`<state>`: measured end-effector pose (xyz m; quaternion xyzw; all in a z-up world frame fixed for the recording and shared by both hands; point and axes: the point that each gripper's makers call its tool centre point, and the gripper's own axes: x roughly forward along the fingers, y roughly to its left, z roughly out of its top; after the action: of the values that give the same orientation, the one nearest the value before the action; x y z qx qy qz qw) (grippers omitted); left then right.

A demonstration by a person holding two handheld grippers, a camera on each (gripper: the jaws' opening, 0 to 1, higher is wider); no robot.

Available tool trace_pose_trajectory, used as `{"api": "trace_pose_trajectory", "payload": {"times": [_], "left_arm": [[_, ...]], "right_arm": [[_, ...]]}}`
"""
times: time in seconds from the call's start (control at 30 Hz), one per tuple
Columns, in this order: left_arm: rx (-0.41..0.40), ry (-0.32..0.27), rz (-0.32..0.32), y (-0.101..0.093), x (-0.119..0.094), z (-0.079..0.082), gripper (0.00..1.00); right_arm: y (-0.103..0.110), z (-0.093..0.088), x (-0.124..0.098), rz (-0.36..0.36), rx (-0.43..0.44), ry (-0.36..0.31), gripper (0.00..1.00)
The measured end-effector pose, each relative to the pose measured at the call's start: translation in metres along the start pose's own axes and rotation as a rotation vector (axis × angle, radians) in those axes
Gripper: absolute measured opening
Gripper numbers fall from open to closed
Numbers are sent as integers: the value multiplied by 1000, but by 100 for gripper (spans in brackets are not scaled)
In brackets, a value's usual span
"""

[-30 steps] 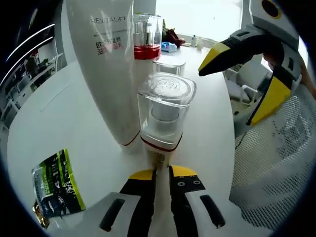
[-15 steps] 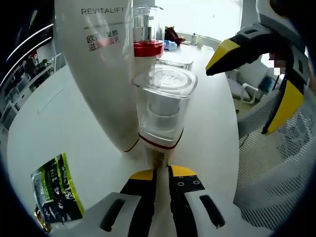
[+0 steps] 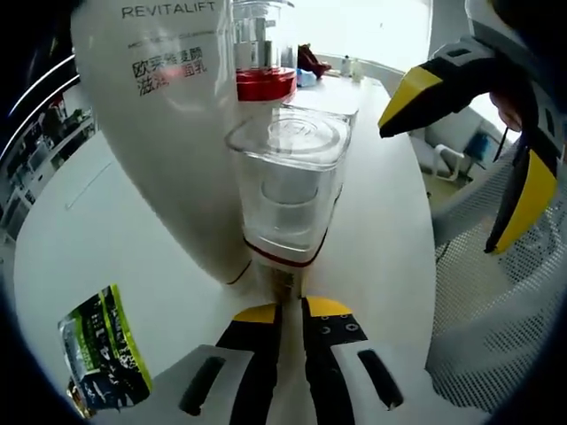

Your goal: Arrange the skincare products in the storage area until every visible bottle or jar stands upright without overlapping.

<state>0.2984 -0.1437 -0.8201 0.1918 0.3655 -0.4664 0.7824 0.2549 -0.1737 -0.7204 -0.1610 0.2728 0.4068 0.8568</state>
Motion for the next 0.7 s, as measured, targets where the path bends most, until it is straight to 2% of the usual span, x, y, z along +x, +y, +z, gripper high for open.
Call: {"api": "trace_pose_trajectory", "payload": {"times": [0.7], "left_arm": [[9,7,-3,-1,-1,1,8]], "right_arm": [[-2,-2,1,-6,-2,9,41]]}}
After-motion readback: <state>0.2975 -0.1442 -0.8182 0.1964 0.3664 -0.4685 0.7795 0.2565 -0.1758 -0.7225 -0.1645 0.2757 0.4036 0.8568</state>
